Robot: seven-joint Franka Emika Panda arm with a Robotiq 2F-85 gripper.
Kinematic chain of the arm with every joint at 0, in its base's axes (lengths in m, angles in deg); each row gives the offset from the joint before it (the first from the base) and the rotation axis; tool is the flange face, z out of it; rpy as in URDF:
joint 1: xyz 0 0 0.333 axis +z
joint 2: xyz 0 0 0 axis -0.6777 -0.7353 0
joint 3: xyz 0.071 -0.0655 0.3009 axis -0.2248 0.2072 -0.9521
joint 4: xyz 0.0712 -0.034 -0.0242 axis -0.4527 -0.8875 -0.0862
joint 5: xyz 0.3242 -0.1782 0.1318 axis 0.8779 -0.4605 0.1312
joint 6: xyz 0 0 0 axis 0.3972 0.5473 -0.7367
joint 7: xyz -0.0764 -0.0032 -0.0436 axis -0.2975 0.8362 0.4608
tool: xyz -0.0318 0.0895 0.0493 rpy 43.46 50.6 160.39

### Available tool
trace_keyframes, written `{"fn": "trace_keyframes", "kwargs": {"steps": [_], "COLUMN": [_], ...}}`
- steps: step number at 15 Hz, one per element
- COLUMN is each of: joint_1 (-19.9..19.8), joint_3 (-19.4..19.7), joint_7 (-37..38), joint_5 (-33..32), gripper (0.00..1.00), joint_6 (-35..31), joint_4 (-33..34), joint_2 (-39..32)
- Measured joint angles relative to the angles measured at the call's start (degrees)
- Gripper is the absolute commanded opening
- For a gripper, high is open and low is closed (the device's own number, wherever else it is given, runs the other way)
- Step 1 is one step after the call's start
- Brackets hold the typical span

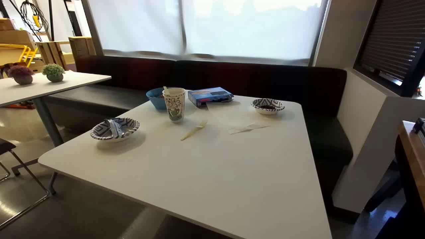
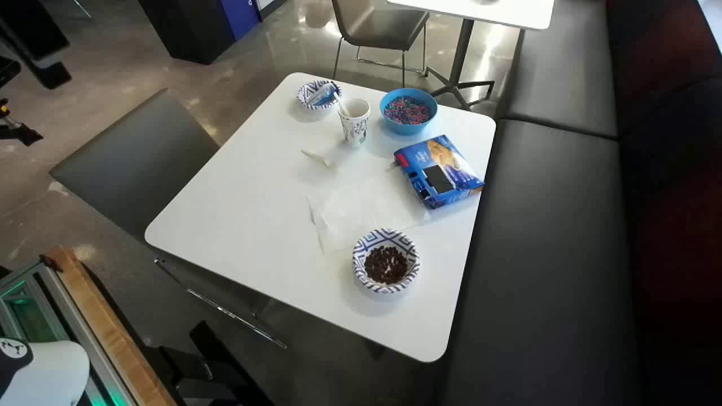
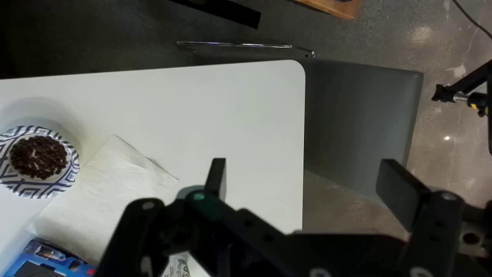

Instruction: Remove the spoon from the cup

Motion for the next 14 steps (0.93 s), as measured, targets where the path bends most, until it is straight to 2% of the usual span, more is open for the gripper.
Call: {"fn": "trace_keyframes", "kwargs": {"steps": [12, 14], "joint_1": [-0.12, -0.69], "joint_3": [-0.07, -0.39], "joint_7": [0.00, 0.38], "joint_5": [0.00, 0.00], "gripper": [1.00, 1.00], "joint_6": [0.00, -2.72], "joint_4": [0.00, 0.01], "joint_2": [0.00, -0.62]}}
